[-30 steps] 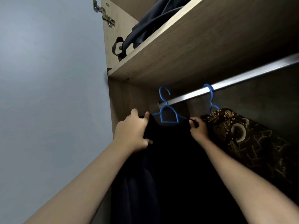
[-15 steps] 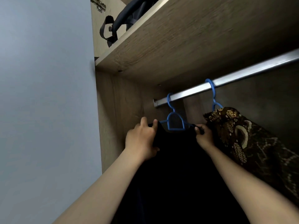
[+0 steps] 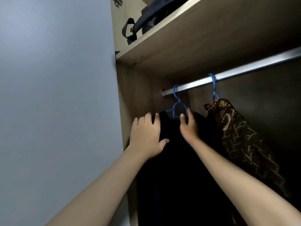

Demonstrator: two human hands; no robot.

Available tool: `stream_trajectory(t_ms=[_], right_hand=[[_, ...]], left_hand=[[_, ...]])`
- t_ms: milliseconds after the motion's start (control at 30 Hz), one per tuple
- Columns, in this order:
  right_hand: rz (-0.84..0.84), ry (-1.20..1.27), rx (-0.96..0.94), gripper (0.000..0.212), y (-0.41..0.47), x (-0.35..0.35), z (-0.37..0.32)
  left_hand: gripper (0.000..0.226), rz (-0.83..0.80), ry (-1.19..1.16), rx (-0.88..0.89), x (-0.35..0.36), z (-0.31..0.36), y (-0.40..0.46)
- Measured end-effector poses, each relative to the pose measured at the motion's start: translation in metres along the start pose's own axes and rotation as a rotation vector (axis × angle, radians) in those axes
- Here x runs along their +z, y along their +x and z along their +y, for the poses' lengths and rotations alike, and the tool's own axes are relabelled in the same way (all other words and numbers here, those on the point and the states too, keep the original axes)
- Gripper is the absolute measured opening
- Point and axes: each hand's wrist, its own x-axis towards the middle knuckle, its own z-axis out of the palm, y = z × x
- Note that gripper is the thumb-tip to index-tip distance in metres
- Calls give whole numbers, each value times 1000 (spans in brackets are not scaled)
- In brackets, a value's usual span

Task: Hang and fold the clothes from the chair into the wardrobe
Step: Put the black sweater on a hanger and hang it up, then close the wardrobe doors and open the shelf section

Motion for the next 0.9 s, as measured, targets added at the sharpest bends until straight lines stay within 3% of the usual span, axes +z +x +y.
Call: stream_trajectory(t_ms=[367, 533, 733, 900], right_hand=[[-204, 23, -45, 54, -185, -42, -168], [-356, 27, -170, 53, -278, -59, -235], [-548, 30, -311, 56, -357, -65, -296], [-640, 76, -425, 57, -403, -59, -328]], left_hand=[[77, -20, -35, -199, -156, -18, -178], [69, 87, -99, -312, -215, -29, -269], [63, 198, -79, -460, -241, -46, -362], [73, 175, -85, -583, -244, -49, -427]])
